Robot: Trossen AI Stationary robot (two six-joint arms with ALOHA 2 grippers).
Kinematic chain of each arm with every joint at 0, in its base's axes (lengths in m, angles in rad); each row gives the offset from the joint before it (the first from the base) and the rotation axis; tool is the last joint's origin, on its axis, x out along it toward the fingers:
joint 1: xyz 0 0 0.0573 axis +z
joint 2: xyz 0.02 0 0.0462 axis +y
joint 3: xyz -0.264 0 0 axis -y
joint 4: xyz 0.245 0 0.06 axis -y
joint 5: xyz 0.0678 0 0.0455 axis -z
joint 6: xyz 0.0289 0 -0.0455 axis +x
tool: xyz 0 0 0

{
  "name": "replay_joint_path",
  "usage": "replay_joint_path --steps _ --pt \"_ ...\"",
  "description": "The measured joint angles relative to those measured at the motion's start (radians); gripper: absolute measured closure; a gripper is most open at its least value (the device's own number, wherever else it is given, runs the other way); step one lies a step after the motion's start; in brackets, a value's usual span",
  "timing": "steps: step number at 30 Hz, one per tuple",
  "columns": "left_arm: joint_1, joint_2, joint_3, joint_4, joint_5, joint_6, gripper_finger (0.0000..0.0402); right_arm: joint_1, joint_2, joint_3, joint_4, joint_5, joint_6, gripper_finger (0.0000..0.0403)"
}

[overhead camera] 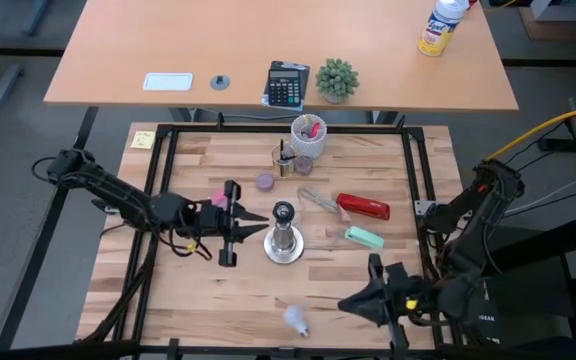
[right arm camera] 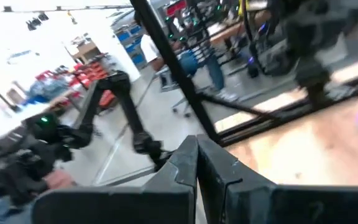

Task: Screw lightbulb
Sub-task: Insert the lightbulb into the lamp socket

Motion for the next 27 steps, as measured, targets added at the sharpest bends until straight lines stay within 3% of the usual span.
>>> replay_joint_path --steps 12,16,19,23,27 --pt "-0.036 0.0 0.0 0.001 0.0 0.018 0.0357 0.0 0.097 0.0 -0.006 -0.033 0.225 0.0394" --pt "-0.037 0.0 0.0 0.001 0.0 0.018 0.0357 -0.004 0.097 0.0 -0.057 -0.034 0.367 0.0394" --pt "-0.036 0.0 0.0 0.0 0.0 0.018 0.0357 -0.023 0.106 0.0 -0.163 -0.051 0.561 0.0394" --pt "-0.039 0.0 0.0 -0.034 0.0 0.018 0.0357 -0.066 0.139 0.0 -0.316 -0.19 0.852 0.0394" --pt "-0.044 0.0 0.0 -0.092 0.0 0.014 0.0357 -0.123 0.193 0.0 -0.405 -0.414 1.029 0.0394"
